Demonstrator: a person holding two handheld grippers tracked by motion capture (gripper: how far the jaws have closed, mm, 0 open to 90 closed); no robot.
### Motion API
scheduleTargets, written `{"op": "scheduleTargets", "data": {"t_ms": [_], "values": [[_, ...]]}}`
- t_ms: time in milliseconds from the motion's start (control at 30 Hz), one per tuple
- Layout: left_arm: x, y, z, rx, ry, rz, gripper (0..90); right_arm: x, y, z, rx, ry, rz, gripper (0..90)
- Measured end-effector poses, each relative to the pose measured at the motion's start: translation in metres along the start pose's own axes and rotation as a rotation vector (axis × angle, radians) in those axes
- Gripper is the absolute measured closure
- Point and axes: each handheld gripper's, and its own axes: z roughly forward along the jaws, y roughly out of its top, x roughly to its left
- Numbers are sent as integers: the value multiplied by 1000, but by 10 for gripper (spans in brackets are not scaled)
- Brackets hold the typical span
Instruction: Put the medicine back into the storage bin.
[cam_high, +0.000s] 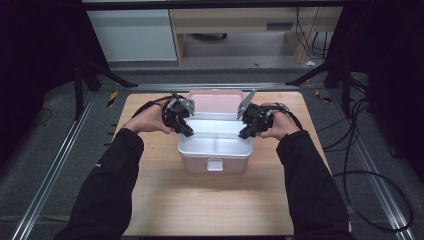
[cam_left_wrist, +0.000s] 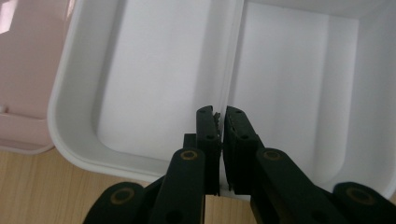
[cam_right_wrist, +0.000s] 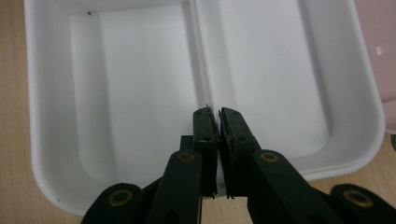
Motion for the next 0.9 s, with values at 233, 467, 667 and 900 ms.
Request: {"op": "scheduleTargets", "data": {"t_ms": [233, 467, 667, 900], "values": [[0, -3, 1, 2, 3, -10, 849, -1, 2, 4, 3, -24, -5, 839], [4, -6, 9, -20, 1, -21, 853, -5, 3, 11, 26, -41, 1, 850], [1, -7, 15, 9, -7, -16, 862, -3, 3, 20, 61, -17, -5, 849], [-8, -14, 19, -9, -23, -28, 861, 4, 0, 23, 54, 0, -5, 844]]}}
